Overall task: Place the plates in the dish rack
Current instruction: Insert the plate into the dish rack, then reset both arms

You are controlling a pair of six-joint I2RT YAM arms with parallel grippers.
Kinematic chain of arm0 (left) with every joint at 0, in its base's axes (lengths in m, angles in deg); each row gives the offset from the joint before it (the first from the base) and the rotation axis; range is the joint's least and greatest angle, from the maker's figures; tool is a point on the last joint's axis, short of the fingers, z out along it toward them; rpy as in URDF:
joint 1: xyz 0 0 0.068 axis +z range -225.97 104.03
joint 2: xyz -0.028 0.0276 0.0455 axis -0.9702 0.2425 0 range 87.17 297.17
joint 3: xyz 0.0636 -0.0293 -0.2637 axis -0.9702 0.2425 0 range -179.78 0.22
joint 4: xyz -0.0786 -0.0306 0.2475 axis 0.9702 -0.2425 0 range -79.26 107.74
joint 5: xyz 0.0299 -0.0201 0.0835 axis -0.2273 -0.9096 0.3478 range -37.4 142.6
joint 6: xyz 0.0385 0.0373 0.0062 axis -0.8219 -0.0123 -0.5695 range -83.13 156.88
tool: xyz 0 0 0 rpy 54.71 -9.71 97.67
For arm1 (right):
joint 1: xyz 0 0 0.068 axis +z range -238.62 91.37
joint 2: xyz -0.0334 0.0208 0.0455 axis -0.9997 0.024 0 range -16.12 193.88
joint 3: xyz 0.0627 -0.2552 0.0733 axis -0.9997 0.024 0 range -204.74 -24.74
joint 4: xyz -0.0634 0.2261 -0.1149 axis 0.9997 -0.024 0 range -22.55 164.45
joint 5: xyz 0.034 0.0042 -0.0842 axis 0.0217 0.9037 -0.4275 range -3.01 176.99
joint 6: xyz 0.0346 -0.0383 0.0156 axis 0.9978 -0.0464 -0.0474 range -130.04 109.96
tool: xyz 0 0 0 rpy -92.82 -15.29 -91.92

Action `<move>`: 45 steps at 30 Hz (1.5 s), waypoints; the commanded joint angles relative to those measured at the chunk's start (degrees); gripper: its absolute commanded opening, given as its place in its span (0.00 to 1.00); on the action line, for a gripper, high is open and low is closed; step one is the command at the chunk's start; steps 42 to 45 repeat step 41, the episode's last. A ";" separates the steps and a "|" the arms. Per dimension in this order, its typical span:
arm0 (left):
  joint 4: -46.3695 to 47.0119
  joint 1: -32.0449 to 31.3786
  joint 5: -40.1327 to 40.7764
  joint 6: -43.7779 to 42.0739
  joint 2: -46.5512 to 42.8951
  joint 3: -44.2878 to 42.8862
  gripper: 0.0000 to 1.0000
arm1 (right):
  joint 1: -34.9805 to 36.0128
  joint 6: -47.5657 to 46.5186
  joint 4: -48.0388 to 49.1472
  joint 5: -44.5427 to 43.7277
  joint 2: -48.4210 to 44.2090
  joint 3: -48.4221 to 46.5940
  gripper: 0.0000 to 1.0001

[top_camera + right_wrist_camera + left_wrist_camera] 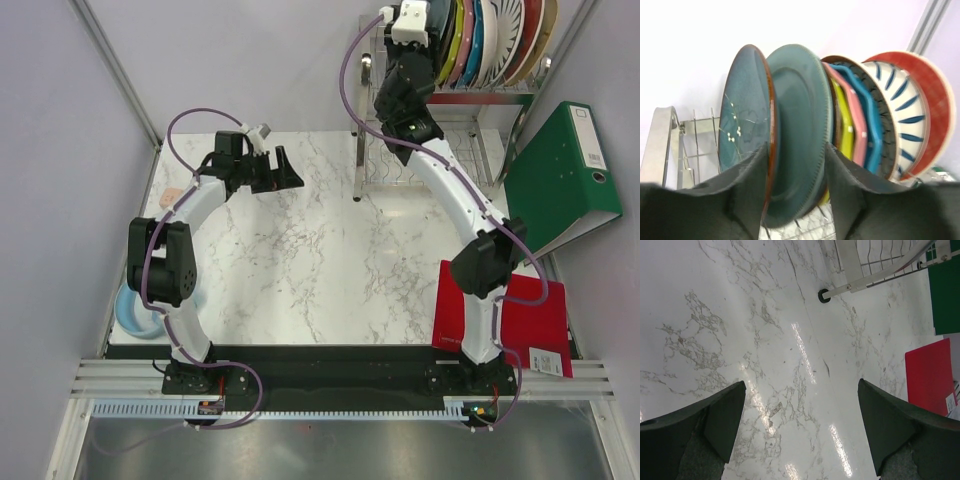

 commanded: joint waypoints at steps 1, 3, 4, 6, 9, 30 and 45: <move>0.38 -0.81 -3.71 -1.99 -2.08 -4.45 1.00 | 1.38 -4.52 3.57 -0.30 -10.07 4.14 0.60; -1.11 -1.16 -3.99 -3.58 -3.04 -5.95 1.00 | 1.91 -5.32 2.61 0.67 -12.80 8.27 0.67; -1.46 -1.68 -3.82 -6.28 -3.49 -7.35 1.00 | 2.52 -5.06 2.17 -0.02 -15.60 9.68 0.68; -3.48 -2.21 -1.10 -9.20 -4.89 -9.37 1.00 | 3.31 -2.97 -1.86 -1.17 -20.43 14.59 0.74; -4.01 -3.09 3.29 -14.65 -7.00 -12.28 1.00 | 3.93 7.39 -15.68 0.40 -26.42 23.90 0.83; 5.30 -5.46 19.75 -12.63 -21.68 7.58 1.00 | 3.85 31.85 -60.57 31.00 -33.41 40.47 0.98; 0.38 -6.87 22.47 -22.48 -23.62 10.48 1.00 | 4.02 36.51 -59.89 30.47 -23.36 33.86 0.98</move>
